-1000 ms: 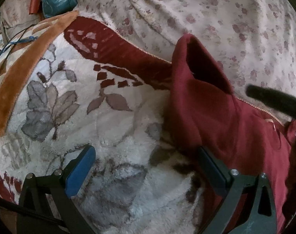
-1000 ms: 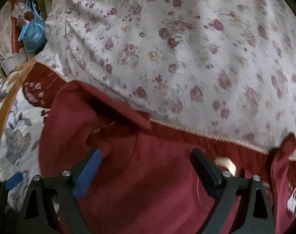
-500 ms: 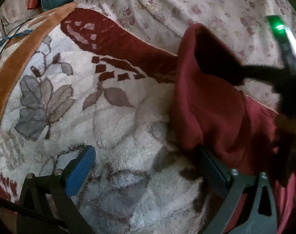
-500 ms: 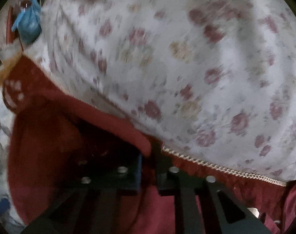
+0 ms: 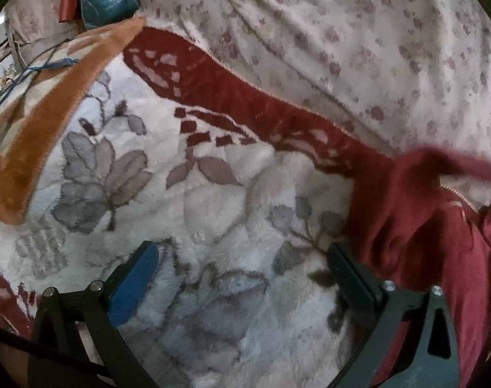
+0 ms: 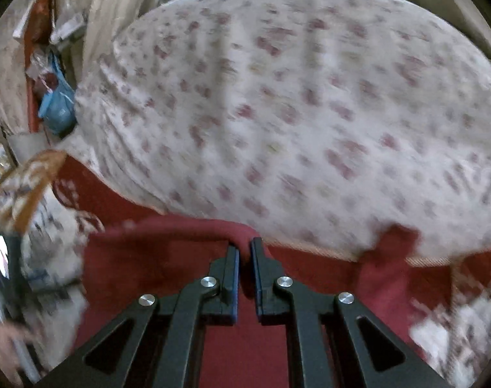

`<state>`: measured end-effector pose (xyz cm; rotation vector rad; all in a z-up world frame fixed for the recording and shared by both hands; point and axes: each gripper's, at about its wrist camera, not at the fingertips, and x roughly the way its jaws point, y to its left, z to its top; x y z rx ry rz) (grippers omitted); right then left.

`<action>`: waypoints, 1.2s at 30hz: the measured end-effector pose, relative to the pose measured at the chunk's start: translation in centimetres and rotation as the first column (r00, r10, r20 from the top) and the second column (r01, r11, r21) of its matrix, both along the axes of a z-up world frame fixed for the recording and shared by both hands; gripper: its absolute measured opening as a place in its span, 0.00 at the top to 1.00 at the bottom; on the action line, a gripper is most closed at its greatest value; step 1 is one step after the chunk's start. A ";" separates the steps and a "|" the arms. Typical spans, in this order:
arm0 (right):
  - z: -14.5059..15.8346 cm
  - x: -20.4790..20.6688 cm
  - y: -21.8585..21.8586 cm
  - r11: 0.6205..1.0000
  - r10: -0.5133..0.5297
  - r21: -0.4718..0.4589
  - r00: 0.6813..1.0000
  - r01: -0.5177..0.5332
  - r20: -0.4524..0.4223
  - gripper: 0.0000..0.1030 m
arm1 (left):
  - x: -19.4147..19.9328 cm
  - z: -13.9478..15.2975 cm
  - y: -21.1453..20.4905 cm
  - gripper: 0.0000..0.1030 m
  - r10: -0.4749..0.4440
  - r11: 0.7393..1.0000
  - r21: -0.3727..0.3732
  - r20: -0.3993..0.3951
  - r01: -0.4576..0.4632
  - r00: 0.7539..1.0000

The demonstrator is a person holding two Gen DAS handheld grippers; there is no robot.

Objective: Fold small clothes

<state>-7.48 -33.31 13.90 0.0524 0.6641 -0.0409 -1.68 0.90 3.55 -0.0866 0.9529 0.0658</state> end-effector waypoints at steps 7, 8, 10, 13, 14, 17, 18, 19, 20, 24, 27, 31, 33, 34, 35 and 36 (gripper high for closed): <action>-6.0 -6.6 -3.5 0.998 -0.030 0.041 0.982 0.038 -0.187 0.92 | -1.0 0.6 0.3 0.00 0.006 1.000 -0.005 0.011 -0.006 1.000; -7.1 -7.1 -3.5 0.999 -0.014 0.037 0.972 0.023 -0.233 0.92 | -1.0 0.6 0.3 0.00 0.005 1.000 0.000 0.013 -0.005 1.000; -8.2 -7.7 -3.2 1.000 0.000 0.015 0.953 0.005 -0.304 0.89 | -1.0 0.8 0.6 0.00 0.015 1.000 -0.001 0.014 -0.015 1.000; -7.0 -8.6 -2.4 1.000 0.005 0.006 0.960 -0.003 -0.281 0.60 | -1.0 0.8 1.1 0.00 0.040 0.999 -0.023 0.014 -0.039 0.999; -5.9 -8.8 -1.8 0.999 0.030 0.021 0.970 -0.026 -0.243 0.44 | -0.9 0.8 1.2 0.00 0.045 0.999 -0.027 0.012 -0.045 0.999; -4.1 -6.9 2.3 0.987 0.157 0.062 0.971 -0.149 -0.182 0.32 | -0.6 0.6 1.2 0.00 0.049 0.998 -0.028 0.000 -0.049 0.999; -3.9 -5.8 4.1 0.978 0.206 0.069 0.962 -0.197 -0.181 0.32 | -0.6 0.6 1.2 0.00 0.048 0.999 -0.025 -0.001 -0.048 0.999; -3.8 -4.8 6.0 0.967 0.254 0.072 0.951 -0.245 -0.178 0.32 | -0.5 0.6 1.3 0.00 0.050 0.999 -0.019 -0.001 -0.050 0.999; -3.9 -3.6 8.1 0.954 0.301 0.065 0.938 -0.294 -0.171 0.32 | -0.4 0.6 1.4 0.00 0.054 0.998 -0.019 -0.001 -0.054 0.999; -5.8 1.2 15.4 0.908 0.392 -0.082 0.901 -0.412 -0.186 0.32 | 0.0 0.5 2.2 0.00 0.083 0.996 -0.032 -0.006 -0.083 0.997; -8.2 4.7 17.8 0.886 0.408 -0.140 0.886 -0.443 -0.222 0.82 | 0.3 0.4 2.8 0.00 0.098 0.994 -0.054 -0.016 -0.099 0.995; -9.1 5.8 17.8 0.895 0.430 0.011 0.857 -0.446 -0.283 0.89 | 0.4 0.6 3.2 0.00 0.119 0.990 -0.072 -0.006 -0.119 0.993; -9.3 4.7 17.7 0.887 0.459 0.082 0.844 -0.455 -0.276 0.89 | 0.6 0.6 3.1 0.00 0.124 0.988 -0.091 -0.009 -0.124 0.992; -9.9 4.3 17.9 0.881 0.472 0.112 0.834 -0.460 -0.285 0.89 | 0.7 0.5 2.9 0.00 0.118 0.989 -0.093 -0.015 -0.119 0.993; -10.7 4.2 18.4 0.875 0.483 0.125 0.822 -0.469 -0.303 0.89 | 0.7 0.4 2.5 0.00 0.105 0.991 -0.086 -0.021 -0.106 0.994; -11.1 4.0 18.4 0.871 0.490 0.138 0.813 -0.472 -0.314 0.87 | 0.6 0.3 2.1 0.00 0.088 0.993 -0.072 -0.024 -0.089 0.996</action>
